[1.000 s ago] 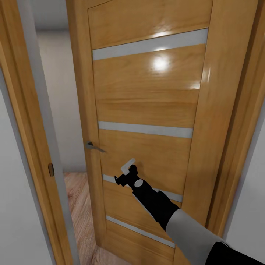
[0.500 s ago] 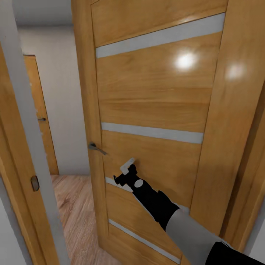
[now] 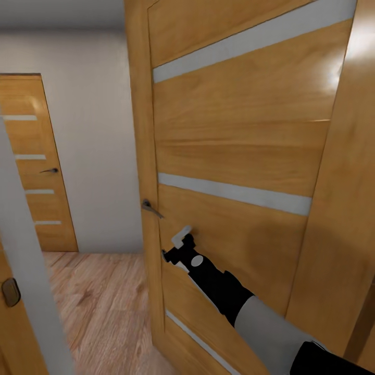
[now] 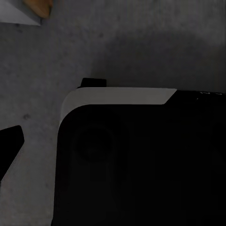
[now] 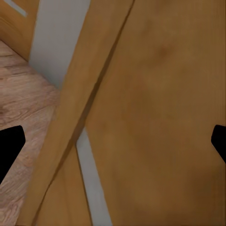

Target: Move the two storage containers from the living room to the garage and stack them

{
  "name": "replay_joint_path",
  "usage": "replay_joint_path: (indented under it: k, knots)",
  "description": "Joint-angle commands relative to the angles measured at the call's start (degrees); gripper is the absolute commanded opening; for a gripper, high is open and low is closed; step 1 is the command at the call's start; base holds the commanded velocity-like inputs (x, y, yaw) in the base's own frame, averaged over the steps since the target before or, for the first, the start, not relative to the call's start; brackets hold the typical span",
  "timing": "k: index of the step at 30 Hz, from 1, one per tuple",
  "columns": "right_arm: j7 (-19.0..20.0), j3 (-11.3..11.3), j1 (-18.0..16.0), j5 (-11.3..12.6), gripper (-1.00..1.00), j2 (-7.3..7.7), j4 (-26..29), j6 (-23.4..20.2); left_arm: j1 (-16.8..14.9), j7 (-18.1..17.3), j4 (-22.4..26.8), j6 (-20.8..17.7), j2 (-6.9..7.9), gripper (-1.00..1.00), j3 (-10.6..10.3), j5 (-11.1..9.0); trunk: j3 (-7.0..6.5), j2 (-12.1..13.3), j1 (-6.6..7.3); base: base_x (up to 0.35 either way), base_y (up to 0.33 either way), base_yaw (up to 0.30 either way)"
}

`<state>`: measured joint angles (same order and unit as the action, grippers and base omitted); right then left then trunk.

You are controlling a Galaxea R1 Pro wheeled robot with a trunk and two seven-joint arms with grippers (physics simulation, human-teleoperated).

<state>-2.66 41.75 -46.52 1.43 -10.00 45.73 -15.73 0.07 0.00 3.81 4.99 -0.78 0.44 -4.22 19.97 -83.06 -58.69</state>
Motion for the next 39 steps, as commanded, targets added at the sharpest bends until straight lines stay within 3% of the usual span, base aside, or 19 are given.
replay_joint_path:
  k: [1, 8, 14, 19, 25, 39]
  knots:
    - [-0.54, 0.06, -0.14, -0.22, 1.0, 0.0, -0.29, -0.27, 0.02, 0.0, 0.06, 0.1, -0.01, 1.0, 0.01, -0.44, 0.06, -0.02, -0.03, 0.283, 0.0, 0.0]
    - [-1.07, -0.33, -4.07, -0.09, 1.0, 0.0, -8.7, 3.71, 0.02, 0.0, 0.07, 0.1, -0.01, 1.0, 0.0, -0.42, 0.06, -0.02, -0.03, 0.272, 0.0, 0.0]
    - [-1.14, -0.42, -5.04, -0.04, 1.0, 0.0, -11.41, 5.2, 0.02, 0.0, 0.06, 0.1, -0.01, 1.0, 0.0, -0.41, 0.06, -0.02, -0.03, 0.265, 0.0, 0.0]
    - [-1.41, -0.54, -7.76, 0.11, 1.0, 0.0, -15.22, 5.54, 0.01, 0.0, 0.06, 0.1, -0.01, 1.0, 0.0, -0.42, 0.06, -0.02, -0.03, 0.26, 0.0, 0.0]
    - [-2.06, -0.53, -9.23, 4.08, 1.0, 0.0, -17.87, 6.61, 0.01, 0.0, 0.06, 0.1, -0.01, 1.0, 0.0, -0.4, 0.06, -0.02, -0.03, 0.251, 0.0, 0.0]
    - [-2.78, -0.74, -11.95, 4.87, 1.0, 0.0, -24.39, 8.7, 0.01, 0.0, 0.06, 0.1, -0.01, 1.0, 0.0, -0.4, 0.06, -0.02, -0.03, 0.233, 0.0, 0.0]
